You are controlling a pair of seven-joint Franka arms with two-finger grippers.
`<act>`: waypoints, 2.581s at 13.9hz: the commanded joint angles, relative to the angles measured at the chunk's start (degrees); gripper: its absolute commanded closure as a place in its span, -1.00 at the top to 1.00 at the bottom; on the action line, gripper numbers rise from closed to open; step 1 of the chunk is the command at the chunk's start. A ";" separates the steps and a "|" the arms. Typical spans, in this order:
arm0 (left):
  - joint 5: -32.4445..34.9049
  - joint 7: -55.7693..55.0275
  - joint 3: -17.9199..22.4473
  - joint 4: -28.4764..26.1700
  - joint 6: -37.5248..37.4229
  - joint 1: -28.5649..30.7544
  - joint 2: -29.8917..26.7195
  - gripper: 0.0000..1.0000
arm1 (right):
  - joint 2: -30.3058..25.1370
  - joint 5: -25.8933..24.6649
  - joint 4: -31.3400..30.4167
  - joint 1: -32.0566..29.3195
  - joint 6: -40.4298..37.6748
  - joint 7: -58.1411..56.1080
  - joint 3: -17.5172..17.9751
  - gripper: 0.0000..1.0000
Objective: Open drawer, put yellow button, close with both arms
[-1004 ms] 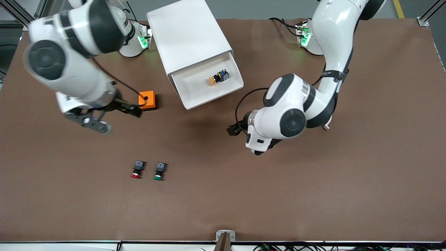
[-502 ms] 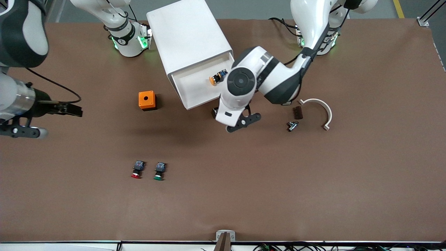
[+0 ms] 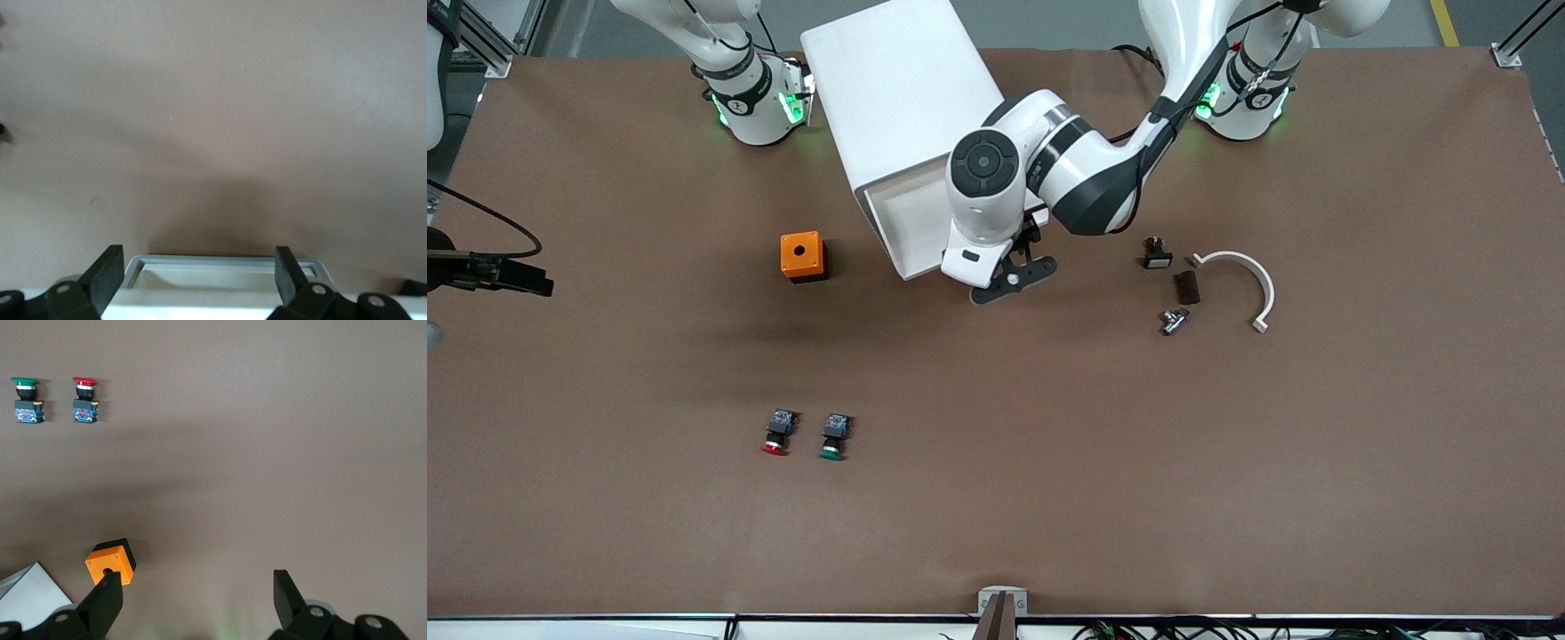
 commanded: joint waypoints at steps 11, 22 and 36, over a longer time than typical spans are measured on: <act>-8.57 -5.83 -3.64 -3.75 0.31 -2.21 -1.50 0.99 | -0.31 -0.08 3.52 -0.21 -0.75 0.44 1.55 1.00; -23.35 -7.24 -3.73 -7.36 0.66 -1.51 -1.41 0.99 | -14.97 3.70 -10.53 -0.12 4.26 0.44 1.55 1.00; -19.15 -6.63 -3.03 -4.90 -0.12 7.00 -6.41 0.99 | -15.78 3.62 -10.80 1.29 5.66 0.36 1.29 1.00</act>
